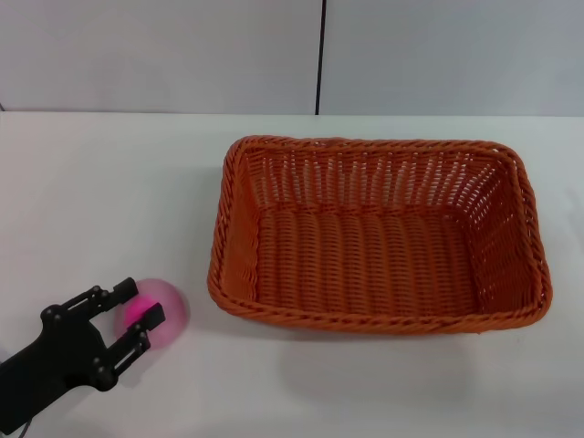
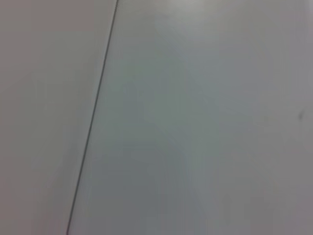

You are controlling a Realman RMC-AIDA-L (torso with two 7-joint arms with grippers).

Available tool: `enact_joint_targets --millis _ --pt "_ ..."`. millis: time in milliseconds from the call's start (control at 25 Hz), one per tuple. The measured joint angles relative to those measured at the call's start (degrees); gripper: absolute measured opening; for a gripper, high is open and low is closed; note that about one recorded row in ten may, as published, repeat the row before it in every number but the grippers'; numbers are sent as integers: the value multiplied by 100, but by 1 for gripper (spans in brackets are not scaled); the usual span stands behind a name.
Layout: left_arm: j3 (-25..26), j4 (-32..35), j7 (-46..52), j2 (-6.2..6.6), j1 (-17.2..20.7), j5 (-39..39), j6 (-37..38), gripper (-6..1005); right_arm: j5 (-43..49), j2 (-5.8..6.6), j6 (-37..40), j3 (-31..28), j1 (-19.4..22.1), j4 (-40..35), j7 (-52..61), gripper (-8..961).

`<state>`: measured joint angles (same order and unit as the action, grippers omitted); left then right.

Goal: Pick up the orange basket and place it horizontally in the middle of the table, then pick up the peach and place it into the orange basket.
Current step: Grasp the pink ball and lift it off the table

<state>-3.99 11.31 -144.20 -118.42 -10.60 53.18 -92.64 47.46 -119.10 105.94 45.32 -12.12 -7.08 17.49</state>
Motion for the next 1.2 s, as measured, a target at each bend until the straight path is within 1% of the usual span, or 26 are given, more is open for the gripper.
enact_joint_targets --millis 120,400,560,640,720,760,800,840,880,920,1040,1080,1200 --pt "65 -27 -212 -11 13 -1 54 542 0 1 -14 -81 0 88 -1 559" --pt "186 -33 -220 -13 -6 0 176 407 0 1 -30 -113 -1 167 0 561" --pt "254 -33 -219 -5 -48 -1 156 184 0 1 -87 -113 -9 202 0 562" --pt "331 -33 -206 0 -66 -2 85 137 0 1 -109 -112 -18 202 -1 562" --pt "529 -29 -178 12 -110 -1 -132 91 0 0 -125 -111 -40 205 0 563" --pt "529 -29 -178 12 -110 -1 -132 67 0 0 -125 -111 -40 205 0 563" --pt "680 -7 -169 23 -166 -1 -334 44 0 -1 -135 -111 -49 210 0 563" --pt "808 17 -155 27 -232 -1 -492 43 2 -5 -162 -111 -68 236 0 564" --pt "808 17 -155 27 -232 -1 -492 43 2 -5 -162 -111 -68 236 0 564" --pt "1030 58 -44 39 -452 0 -791 42 3 -7 -188 -111 -85 287 0 564" --pt "1086 67 28 43 -540 3 -870 41 3 -8 -195 -111 -104 351 0 565" --pt "1156 92 231 44 -781 6 -1002 40 3 -8 -197 -111 -111 374 0 565" --pt "1161 70 367 30 -1061 9 -1075 40 3 -8 -198 -113 -112 407 0 566"
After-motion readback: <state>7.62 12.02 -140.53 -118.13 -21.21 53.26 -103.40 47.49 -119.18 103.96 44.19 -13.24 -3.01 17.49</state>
